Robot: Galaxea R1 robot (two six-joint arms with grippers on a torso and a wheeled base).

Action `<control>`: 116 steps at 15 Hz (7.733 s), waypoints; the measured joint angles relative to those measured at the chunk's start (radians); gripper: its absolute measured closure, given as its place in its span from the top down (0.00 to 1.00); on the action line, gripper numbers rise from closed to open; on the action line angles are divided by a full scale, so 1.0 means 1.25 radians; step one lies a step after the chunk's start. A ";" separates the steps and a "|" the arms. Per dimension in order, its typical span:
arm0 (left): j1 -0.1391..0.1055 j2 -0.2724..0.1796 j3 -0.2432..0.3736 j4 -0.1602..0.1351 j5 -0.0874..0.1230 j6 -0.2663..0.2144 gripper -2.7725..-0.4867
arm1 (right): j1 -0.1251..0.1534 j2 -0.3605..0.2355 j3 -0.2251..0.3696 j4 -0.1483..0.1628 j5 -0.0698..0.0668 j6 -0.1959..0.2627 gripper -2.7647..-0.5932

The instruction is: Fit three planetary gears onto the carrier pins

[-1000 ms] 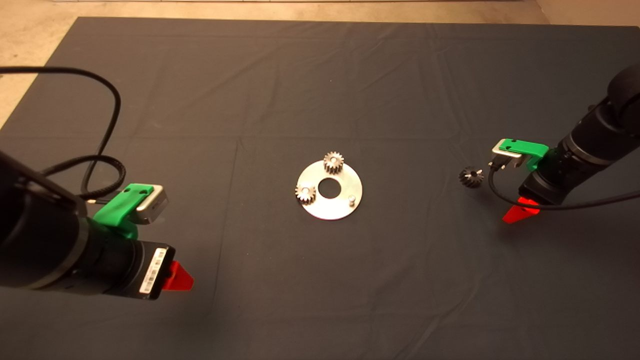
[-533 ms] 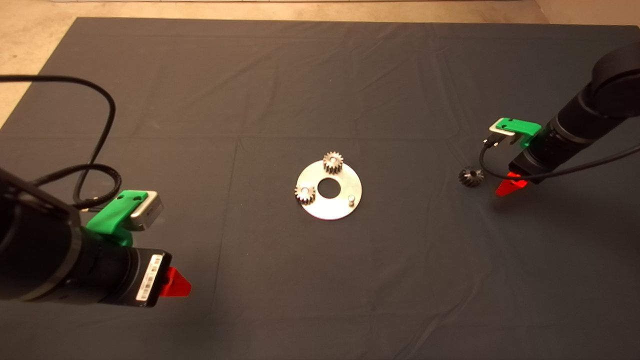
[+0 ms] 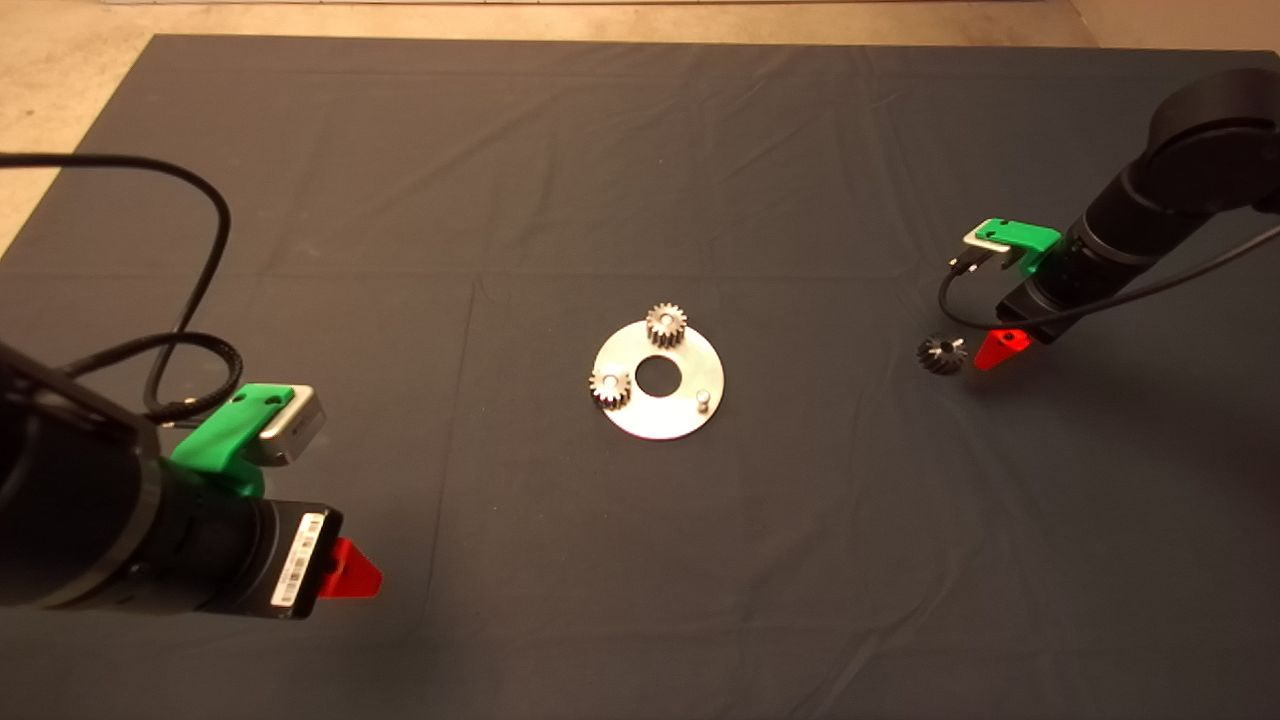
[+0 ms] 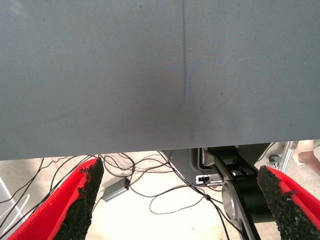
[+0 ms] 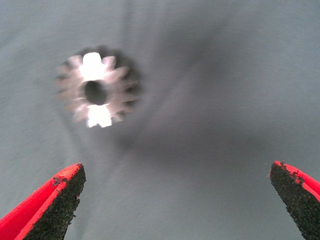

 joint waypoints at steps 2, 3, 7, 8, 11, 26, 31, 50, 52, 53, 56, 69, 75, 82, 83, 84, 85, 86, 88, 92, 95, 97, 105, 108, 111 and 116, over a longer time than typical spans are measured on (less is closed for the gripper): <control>0.000 0.000 0.000 0.000 0.000 0.000 0.74 | 0.000 0.010 -0.020 0.006 0.000 0.006 0.99; 0.000 0.000 0.000 0.000 0.000 0.000 0.74 | 0.000 0.015 -0.027 0.011 0.000 0.011 0.99; 0.000 0.000 0.000 0.000 0.000 0.000 0.74 | -0.002 0.030 -0.039 0.049 0.000 0.023 0.99; 0.000 0.000 0.001 0.000 0.000 0.000 0.74 | -0.002 0.032 -0.040 0.059 0.000 0.025 0.99; 0.000 0.000 0.002 0.000 0.000 0.000 0.74 | -0.002 0.036 -0.042 0.101 0.000 0.027 0.99; 0.000 -0.001 0.004 -0.036 0.000 -0.001 0.74 | -0.018 0.123 -0.144 0.123 0.022 0.026 0.99; 0.000 0.000 0.005 -0.043 0.000 -0.001 0.74 | -0.033 0.123 -0.145 0.124 0.021 0.026 0.99; 0.000 -0.001 0.005 -0.045 0.000 -0.001 0.74 | -0.043 0.124 -0.154 0.115 0.016 0.017 0.78; 0.000 -0.001 0.005 -0.045 0.000 -0.001 0.74 | -0.048 0.124 -0.154 0.114 0.015 0.017 0.76; 0.000 0.000 0.005 -0.045 0.000 -0.001 0.74 | -0.051 0.124 -0.154 0.115 0.015 0.017 0.76; 0.000 -0.001 0.005 -0.045 0.000 -0.001 0.74 | -0.053 0.124 -0.155 0.114 0.015 0.016 0.69; 0.000 -0.001 0.006 -0.045 0.000 -0.001 0.74 | -0.053 0.124 -0.156 0.114 0.015 0.016 0.44; 0.000 -0.001 0.006 -0.045 0.000 -0.001 0.74 | -0.053 0.122 -0.156 0.113 0.015 0.016 0.39; 0.000 -0.001 0.006 -0.045 0.000 -0.001 0.74 | -0.055 0.120 -0.156 0.096 0.016 0.016 0.29; 0.000 -0.001 0.006 -0.045 0.000 -0.001 0.74 | -0.056 0.120 -0.156 0.096 0.018 0.016 0.29; 0.000 -0.001 0.006 -0.046 0.000 -0.001 0.74 | -0.056 0.120 -0.156 0.096 0.019 0.016 0.29; 0.000 -0.001 0.006 -0.045 0.000 -0.001 0.74 | -0.058 0.120 -0.156 0.096 0.021 0.016 0.28; 0.000 -0.001 0.006 -0.046 0.000 -0.001 0.74 | -0.063 0.120 -0.156 0.093 0.022 0.016 0.27; 0.000 -0.001 0.006 -0.046 0.000 -0.001 0.74 | -0.063 0.120 -0.155 0.093 0.023 0.014 0.26; 0.000 -0.001 0.006 -0.046 0.000 -0.001 0.74 | -0.064 0.119 -0.155 0.092 0.024 0.007 0.25; 0.000 -0.001 0.006 -0.046 0.000 -0.001 0.74 | -0.064 0.118 -0.153 0.092 0.027 -0.002 0.24; 0.000 -0.001 0.006 -0.046 0.000 -0.001 0.74 | -0.064 0.118 -0.152 0.092 0.027 -0.002 0.22; 0.000 -0.001 0.007 -0.046 0.000 -0.001 0.74 | -0.041 0.119 -0.072 0.080 0.003 0.002 0.21; 0.000 -0.001 0.008 -0.046 0.000 -0.001 0.74 | 0.033 0.132 -0.071 0.090 0.002 0.011 0.21; 0.000 -0.001 0.008 -0.046 0.000 -0.001 0.74 | 0.082 0.171 -0.071 0.152 0.001 0.019 0.21; 0.000 -0.001 0.008 -0.046 0.000 -0.001 0.74 | 0.113 0.282 -0.108 0.219 0.001 0.044 0.21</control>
